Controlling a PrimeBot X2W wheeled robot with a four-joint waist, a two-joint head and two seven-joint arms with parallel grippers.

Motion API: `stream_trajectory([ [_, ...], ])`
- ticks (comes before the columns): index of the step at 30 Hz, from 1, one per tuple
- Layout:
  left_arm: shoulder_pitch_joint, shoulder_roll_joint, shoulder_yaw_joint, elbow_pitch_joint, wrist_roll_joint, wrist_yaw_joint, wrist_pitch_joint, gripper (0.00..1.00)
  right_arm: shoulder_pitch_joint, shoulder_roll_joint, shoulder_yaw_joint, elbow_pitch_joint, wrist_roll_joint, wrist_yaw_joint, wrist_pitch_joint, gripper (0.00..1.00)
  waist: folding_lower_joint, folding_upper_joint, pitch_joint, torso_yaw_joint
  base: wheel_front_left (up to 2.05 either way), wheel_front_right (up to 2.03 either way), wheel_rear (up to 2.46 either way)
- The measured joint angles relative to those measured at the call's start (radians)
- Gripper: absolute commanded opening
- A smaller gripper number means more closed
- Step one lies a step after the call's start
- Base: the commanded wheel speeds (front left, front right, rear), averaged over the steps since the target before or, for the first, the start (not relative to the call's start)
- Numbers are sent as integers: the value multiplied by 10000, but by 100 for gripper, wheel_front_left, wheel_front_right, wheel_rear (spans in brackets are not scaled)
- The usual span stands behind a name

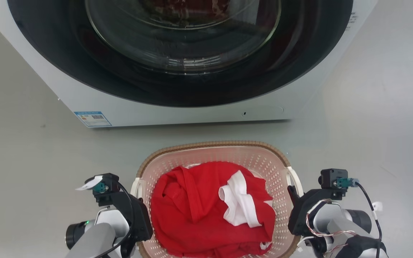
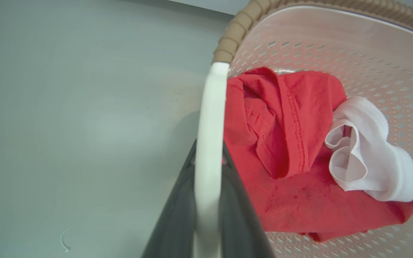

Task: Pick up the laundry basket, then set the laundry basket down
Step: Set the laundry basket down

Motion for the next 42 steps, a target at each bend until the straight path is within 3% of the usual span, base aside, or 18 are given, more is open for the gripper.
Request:
stream_trajectory([
  [25,-2337,174,-119,-364,272,-182,-1104,0,-2293,-405,153,-190,-518,-397,-1218,0,-1,-1,3752,6,0,0,0],
  [42,-3139,234,-176,-240,566,-188,-1772,0,-3144,-439,311,-98,-834,-621,-1634,0,-2,-1,5131,31,0,0,0],
])
